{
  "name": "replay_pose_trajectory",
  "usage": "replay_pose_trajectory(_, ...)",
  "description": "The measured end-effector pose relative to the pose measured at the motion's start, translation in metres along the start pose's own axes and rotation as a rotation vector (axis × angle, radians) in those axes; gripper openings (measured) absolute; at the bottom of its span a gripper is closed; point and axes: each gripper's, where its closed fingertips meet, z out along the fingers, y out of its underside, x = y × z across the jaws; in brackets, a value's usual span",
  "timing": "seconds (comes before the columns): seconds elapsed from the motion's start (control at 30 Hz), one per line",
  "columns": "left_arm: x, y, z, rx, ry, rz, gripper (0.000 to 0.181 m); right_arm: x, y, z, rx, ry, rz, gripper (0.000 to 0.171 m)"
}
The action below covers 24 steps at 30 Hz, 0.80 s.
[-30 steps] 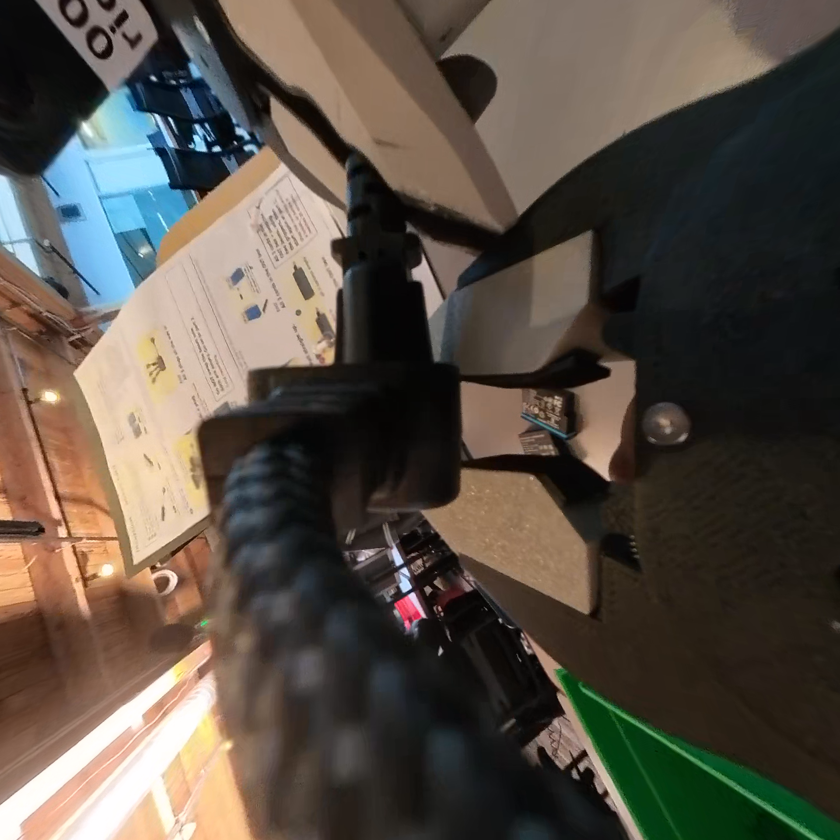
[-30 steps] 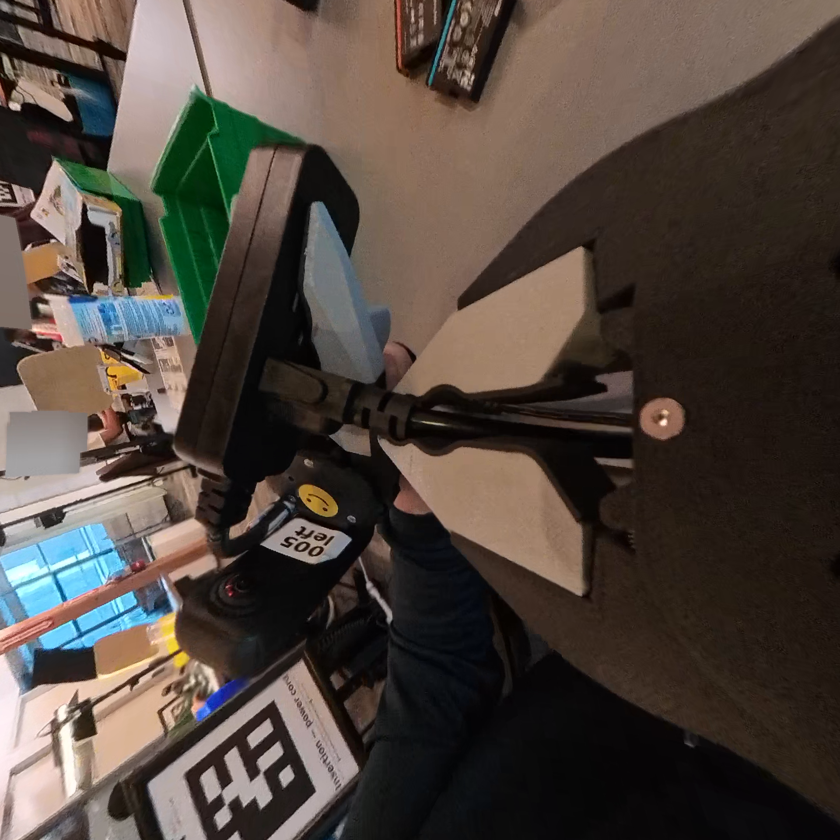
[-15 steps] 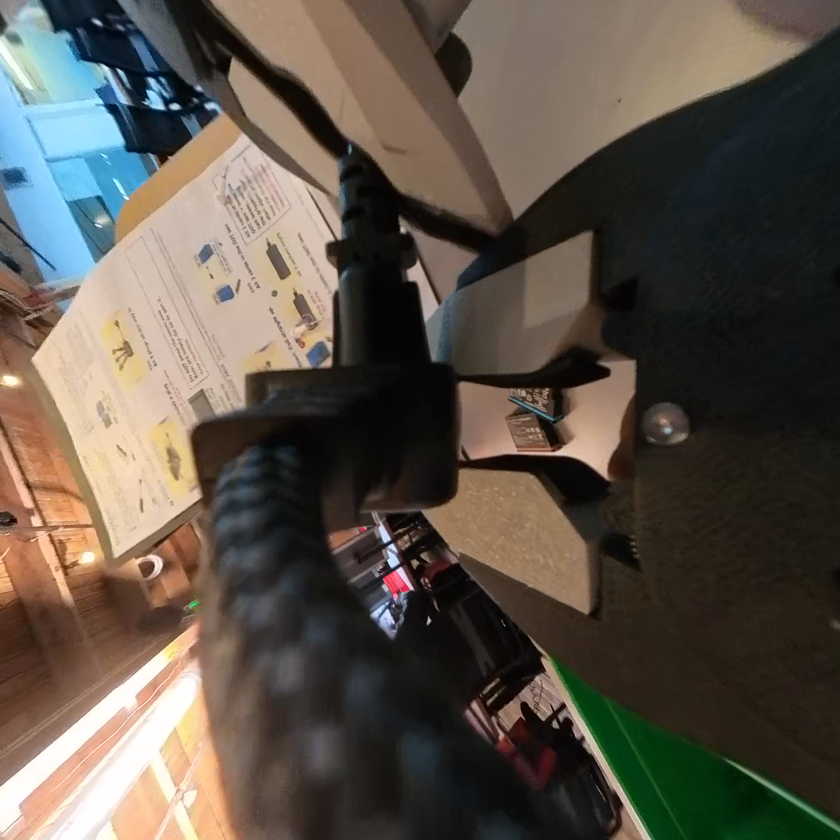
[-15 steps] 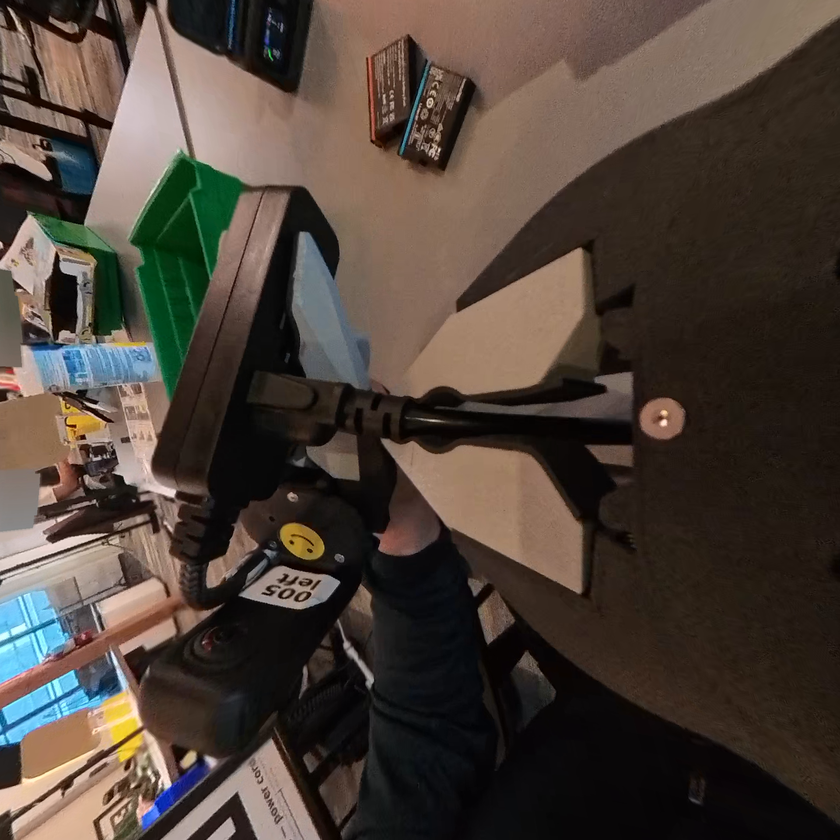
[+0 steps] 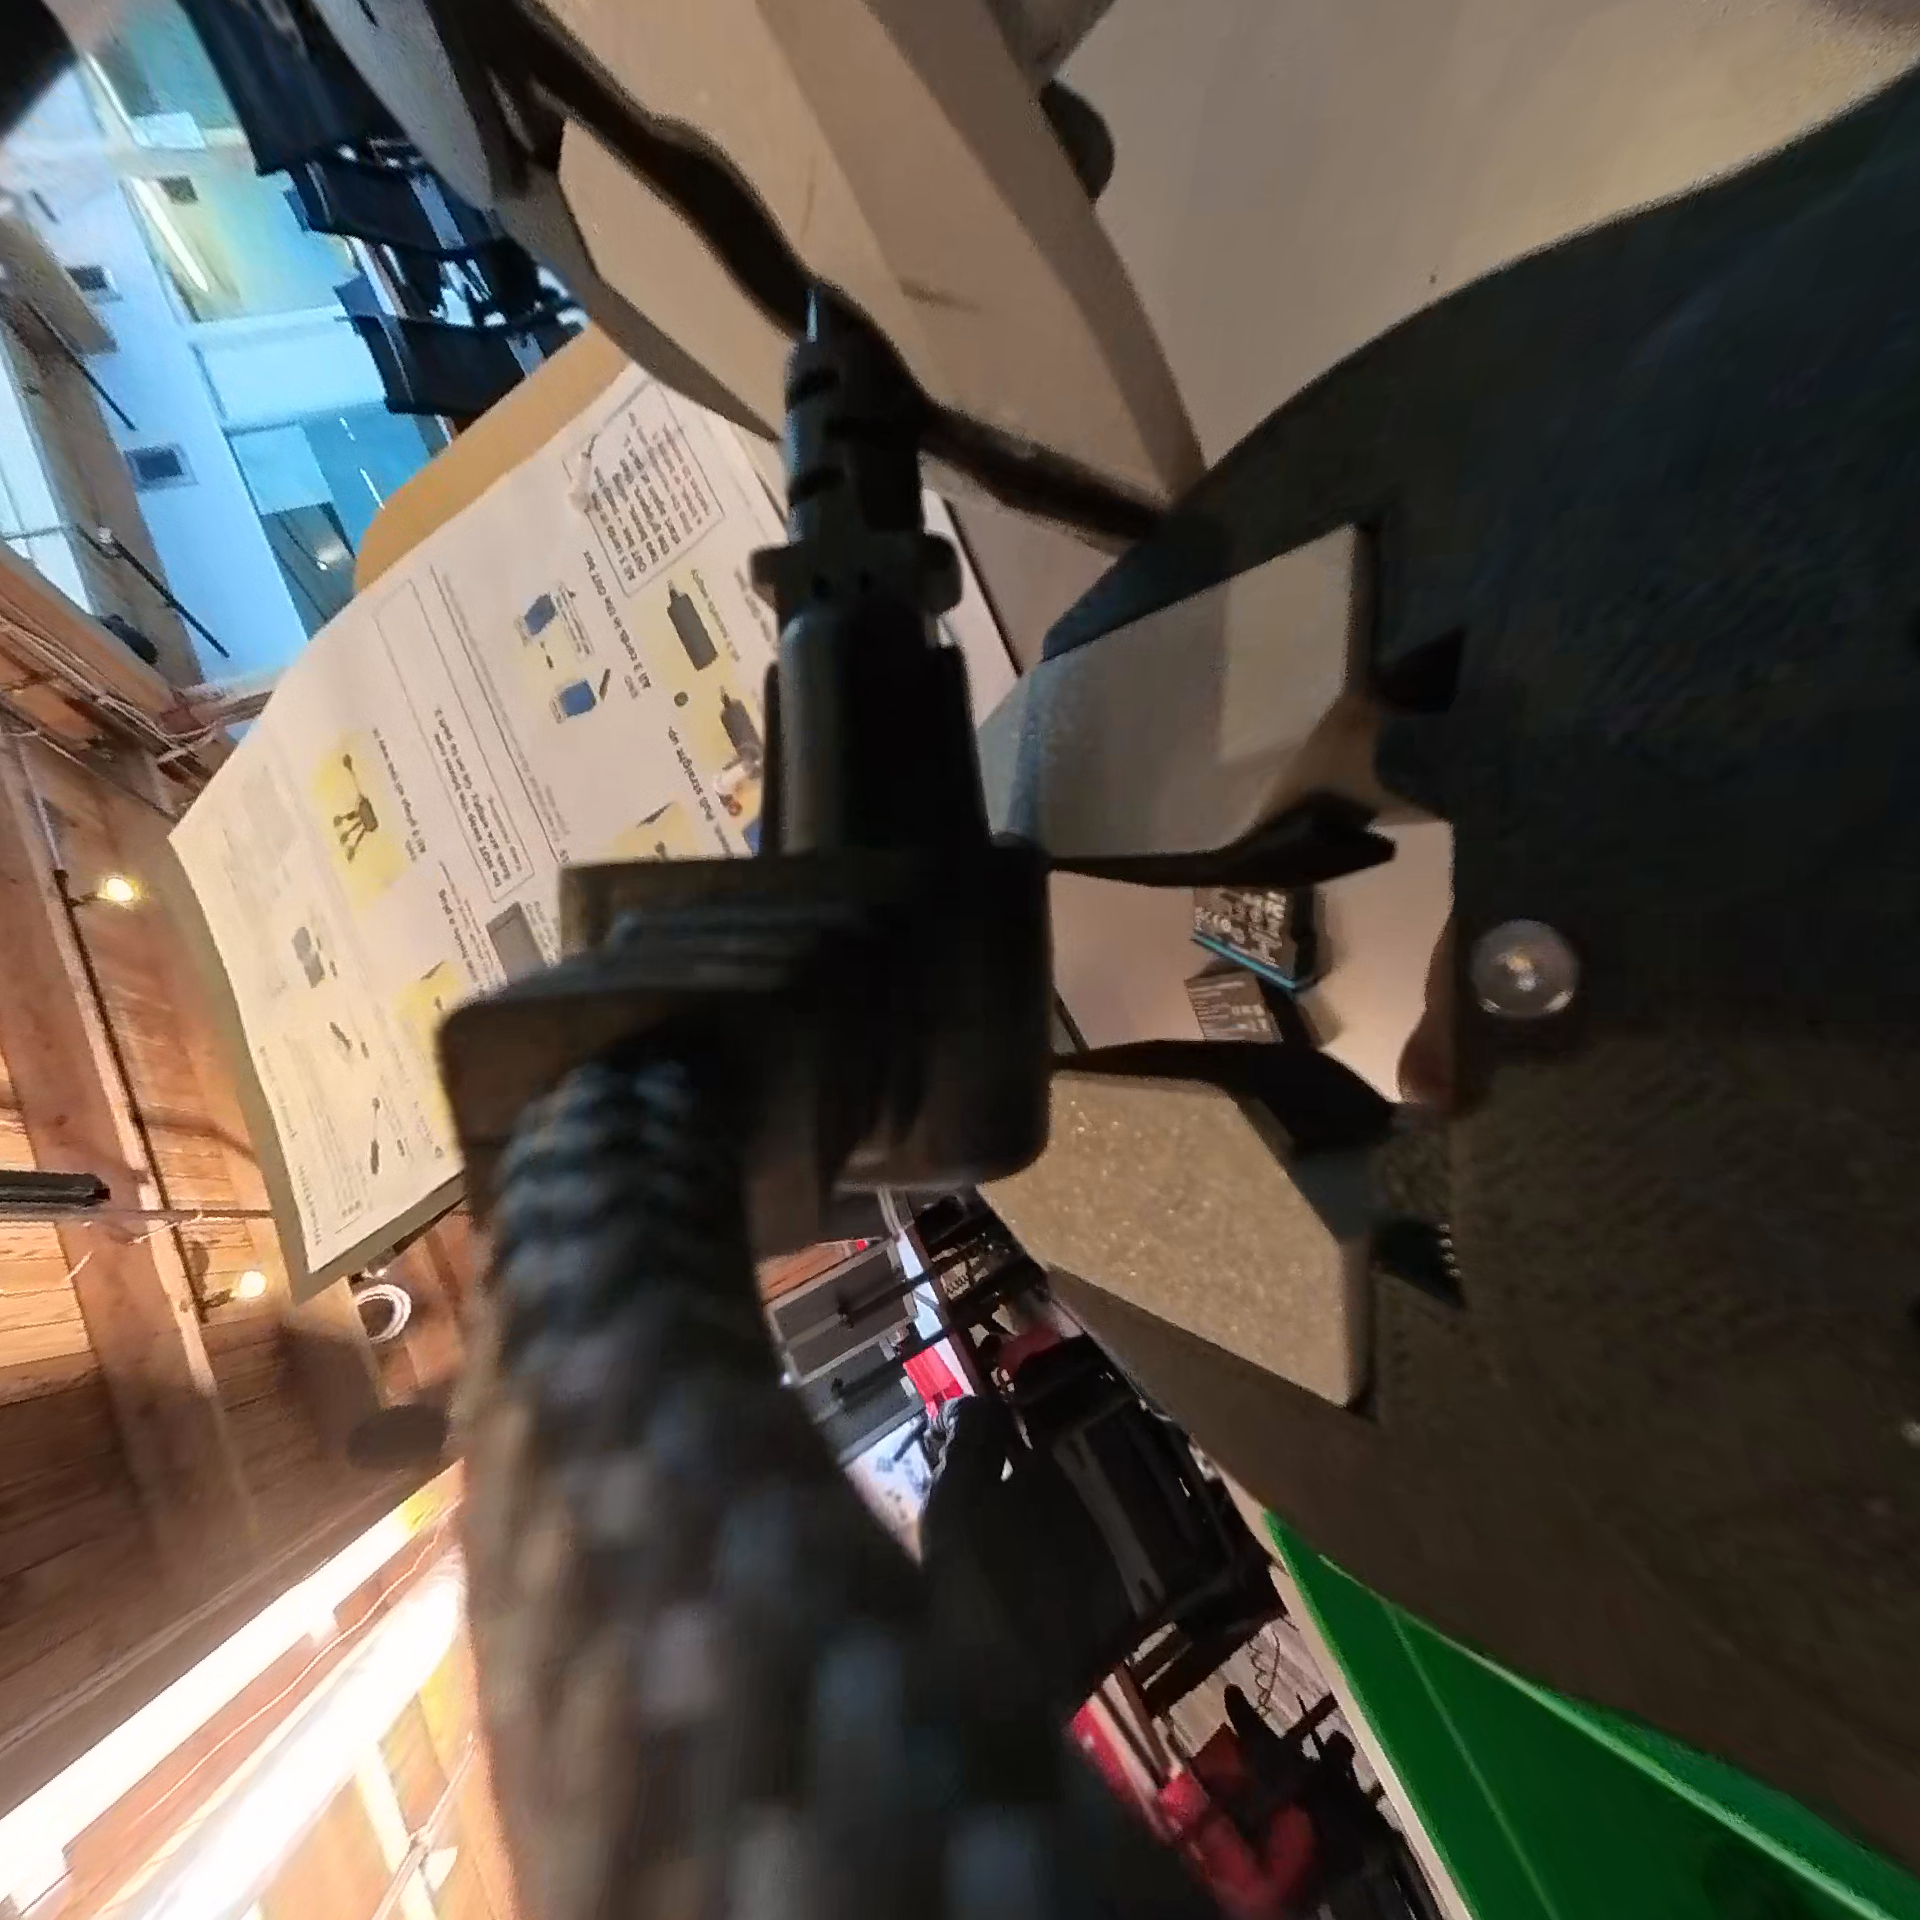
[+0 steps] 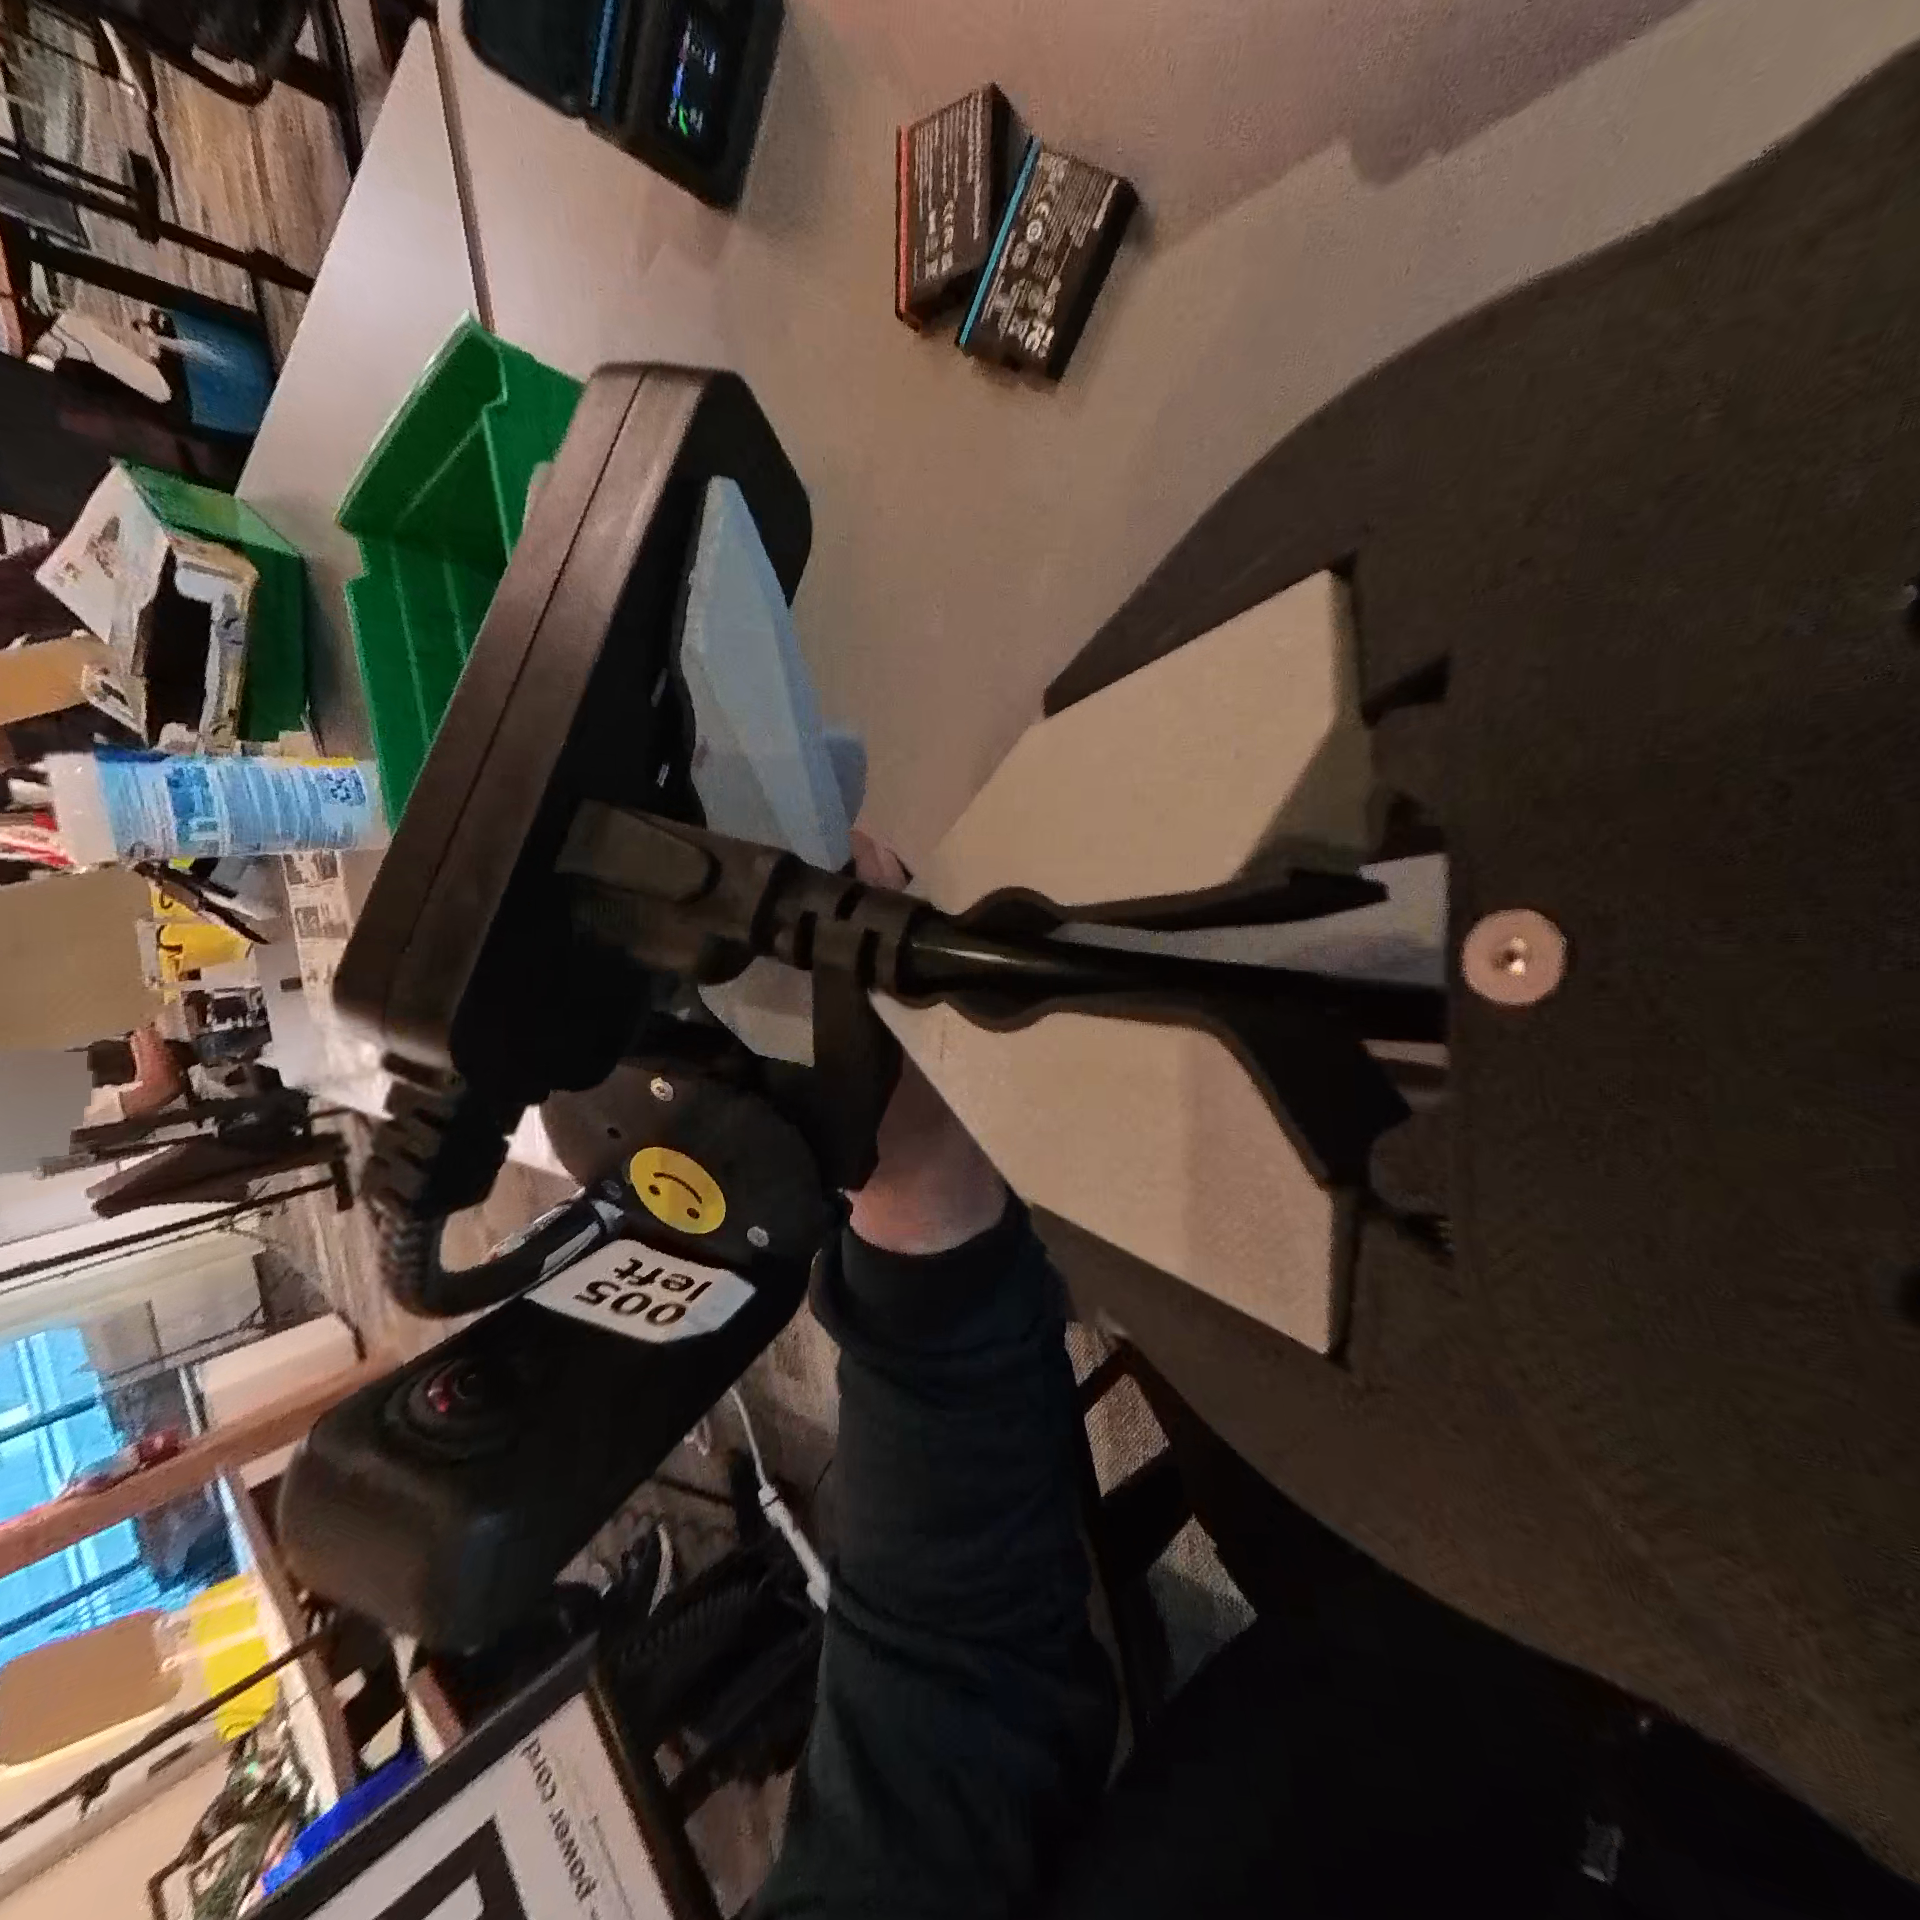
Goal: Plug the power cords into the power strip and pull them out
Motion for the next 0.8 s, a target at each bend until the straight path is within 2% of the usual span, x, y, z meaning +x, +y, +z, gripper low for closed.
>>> replay_pose_trajectory(0.1, 0.000, 0.010, 0.002, -0.058, -0.012, 0.028, 0.027, 0.016, 0.010, 0.000, -0.041, 0.031, 0.020, 0.001)
replay_pose_trajectory(0.2, 0.003, 0.005, 0.000, -0.047, -0.011, 0.040, 0.027, 0.015, 0.012, -0.003, -0.013, -0.069, 0.083, 0.002)
replay_pose_trajectory(0.3, 0.004, 0.000, -0.002, -0.010, 0.007, 0.004, 0.027, 0.007, 0.008, -0.004, -0.008, -0.085, 0.035, 0.001)
replay_pose_trajectory(0.4, 0.007, 0.010, 0.003, -0.046, 0.032, -0.010, 0.029, 0.005, 0.009, -0.001, -0.018, -0.048, -0.007, 0.001)
replay_pose_trajectory(0.53, 0.004, 0.001, 0.001, -0.007, 0.022, -0.021, 0.029, -0.001, 0.003, -0.001, -0.016, -0.002, -0.075, 0.001)
replay_pose_trajectory(0.6, 0.002, 0.009, 0.003, -0.054, 0.007, -0.011, 0.028, 0.004, 0.005, -0.001, -0.026, 0.002, -0.037, 0.000)
replay_pose_trajectory(0.7, -0.001, 0.012, 0.002, -0.089, -0.040, 0.050, 0.027, 0.020, 0.012, -0.002, -0.006, -0.059, 0.127, 0.001)
replay_pose_trajectory(0.8, -0.001, 0.004, 0.000, -0.048, -0.037, 0.024, 0.027, 0.017, 0.010, -0.003, -0.009, -0.042, 0.076, 0.001)
